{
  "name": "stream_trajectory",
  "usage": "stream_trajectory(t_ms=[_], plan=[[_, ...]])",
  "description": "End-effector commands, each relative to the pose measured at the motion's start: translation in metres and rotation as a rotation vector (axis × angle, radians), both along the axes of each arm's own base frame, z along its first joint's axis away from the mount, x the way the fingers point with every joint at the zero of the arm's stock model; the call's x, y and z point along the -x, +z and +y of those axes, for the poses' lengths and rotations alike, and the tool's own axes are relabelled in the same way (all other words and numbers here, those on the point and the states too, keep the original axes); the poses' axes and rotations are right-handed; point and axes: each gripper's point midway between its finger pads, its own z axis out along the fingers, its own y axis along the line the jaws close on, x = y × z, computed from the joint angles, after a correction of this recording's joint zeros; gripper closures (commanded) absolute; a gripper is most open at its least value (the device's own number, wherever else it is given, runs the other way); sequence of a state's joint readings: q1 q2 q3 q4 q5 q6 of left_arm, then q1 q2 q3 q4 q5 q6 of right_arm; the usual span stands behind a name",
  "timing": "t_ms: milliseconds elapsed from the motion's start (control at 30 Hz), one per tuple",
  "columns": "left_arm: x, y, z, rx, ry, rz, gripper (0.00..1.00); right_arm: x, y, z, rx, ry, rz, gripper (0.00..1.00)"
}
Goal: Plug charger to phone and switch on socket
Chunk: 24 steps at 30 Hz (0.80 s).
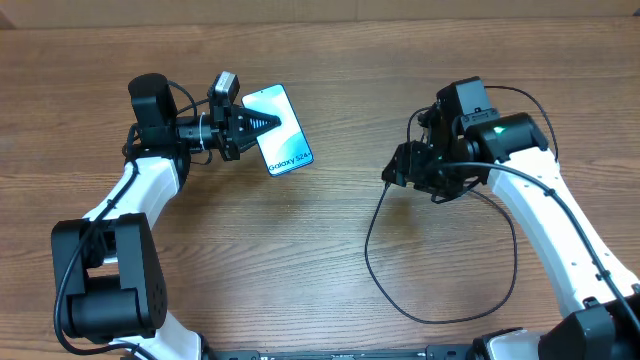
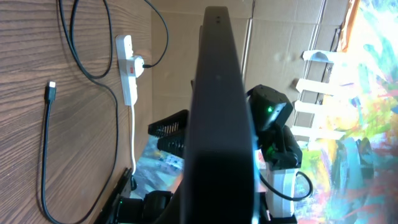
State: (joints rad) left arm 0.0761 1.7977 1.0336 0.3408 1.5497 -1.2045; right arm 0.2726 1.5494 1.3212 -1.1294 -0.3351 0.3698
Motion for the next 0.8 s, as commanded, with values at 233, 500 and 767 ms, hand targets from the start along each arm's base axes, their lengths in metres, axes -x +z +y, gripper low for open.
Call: stream_trajectory(t_ms=[233, 500, 767], plan=[[0.002, 0.005, -0.002, 0.008, -0.027, -0.024, 0.96, -0.018, -0.052, -0.008, 0.186, -0.235, -0.072, 0.33], [0.002, 0.005, -0.002, 0.007, -0.025, -0.025, 0.96, -0.025, -0.100, -0.005, 0.273, -0.349, -0.036, 0.37], [0.002, 0.005, -0.002, 0.008, -0.027, -0.024, 0.96, -0.033, -0.146, -0.002, 0.321, -0.340, 0.008, 0.51]])
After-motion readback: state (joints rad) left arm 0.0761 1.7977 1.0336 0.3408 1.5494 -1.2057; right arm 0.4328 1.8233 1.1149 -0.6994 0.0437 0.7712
